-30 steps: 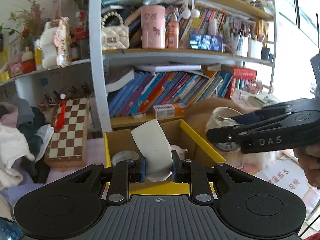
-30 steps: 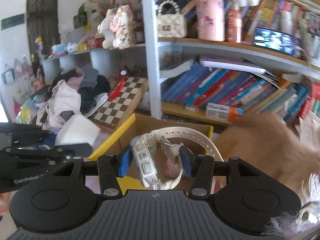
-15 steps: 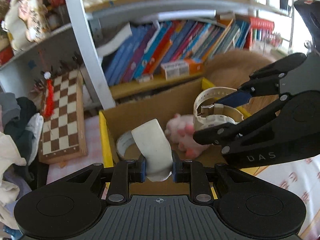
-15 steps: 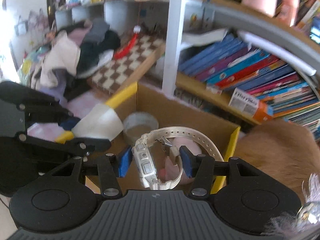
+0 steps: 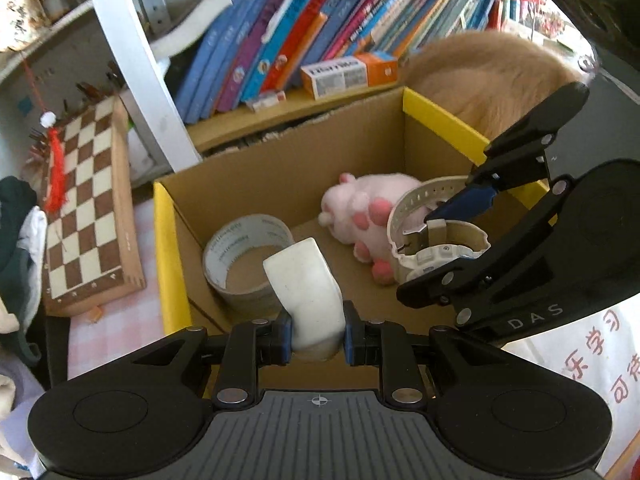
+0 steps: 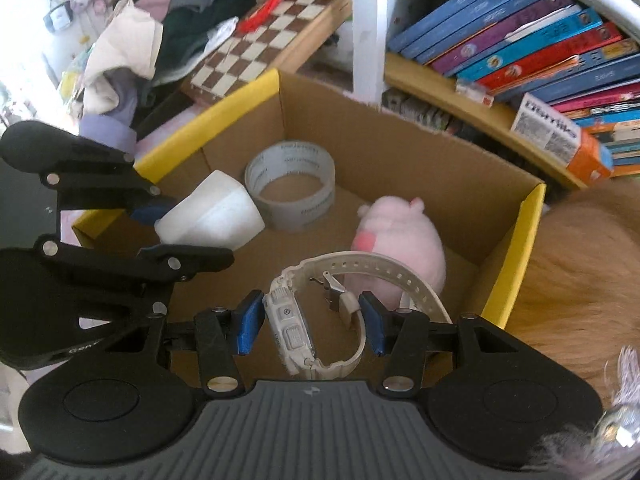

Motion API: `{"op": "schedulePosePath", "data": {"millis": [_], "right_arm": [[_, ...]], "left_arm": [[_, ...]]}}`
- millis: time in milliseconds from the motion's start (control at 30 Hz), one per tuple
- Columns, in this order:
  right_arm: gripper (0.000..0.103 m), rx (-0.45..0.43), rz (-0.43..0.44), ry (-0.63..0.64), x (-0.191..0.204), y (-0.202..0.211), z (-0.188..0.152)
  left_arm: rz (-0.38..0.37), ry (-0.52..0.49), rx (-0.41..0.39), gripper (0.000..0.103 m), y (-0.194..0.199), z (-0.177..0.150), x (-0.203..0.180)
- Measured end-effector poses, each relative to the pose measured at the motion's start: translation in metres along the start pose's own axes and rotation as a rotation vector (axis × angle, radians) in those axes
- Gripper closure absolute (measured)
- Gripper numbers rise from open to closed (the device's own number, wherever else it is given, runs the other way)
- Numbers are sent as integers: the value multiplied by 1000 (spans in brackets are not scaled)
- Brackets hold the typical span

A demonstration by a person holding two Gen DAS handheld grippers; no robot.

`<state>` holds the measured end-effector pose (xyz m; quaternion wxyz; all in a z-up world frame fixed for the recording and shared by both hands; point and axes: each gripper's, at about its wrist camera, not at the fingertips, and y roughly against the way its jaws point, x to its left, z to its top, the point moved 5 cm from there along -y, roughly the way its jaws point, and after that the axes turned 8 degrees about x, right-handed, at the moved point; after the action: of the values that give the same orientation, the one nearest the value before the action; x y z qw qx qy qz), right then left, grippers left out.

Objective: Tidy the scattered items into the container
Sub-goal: 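Open the right gripper releasing the watch while the left gripper releases the charger block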

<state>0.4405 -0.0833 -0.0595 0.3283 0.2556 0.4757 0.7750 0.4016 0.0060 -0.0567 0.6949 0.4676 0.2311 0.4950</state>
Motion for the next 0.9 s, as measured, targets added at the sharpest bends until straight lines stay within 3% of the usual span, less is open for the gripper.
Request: {"op": "schedulePosePath", "data": {"millis": [400, 767, 900], "right_arm": [[55, 95, 28, 43, -4, -26, 0], [55, 119, 22, 82, -2, -32, 2], [50, 120, 15, 79, -3, -32, 2]], "left_arm": [[-16, -17, 98, 81, -23, 11, 6], [-17, -26, 147, 81, -39, 11, 7], [11, -18, 143, 75, -37, 10, 9]]}}
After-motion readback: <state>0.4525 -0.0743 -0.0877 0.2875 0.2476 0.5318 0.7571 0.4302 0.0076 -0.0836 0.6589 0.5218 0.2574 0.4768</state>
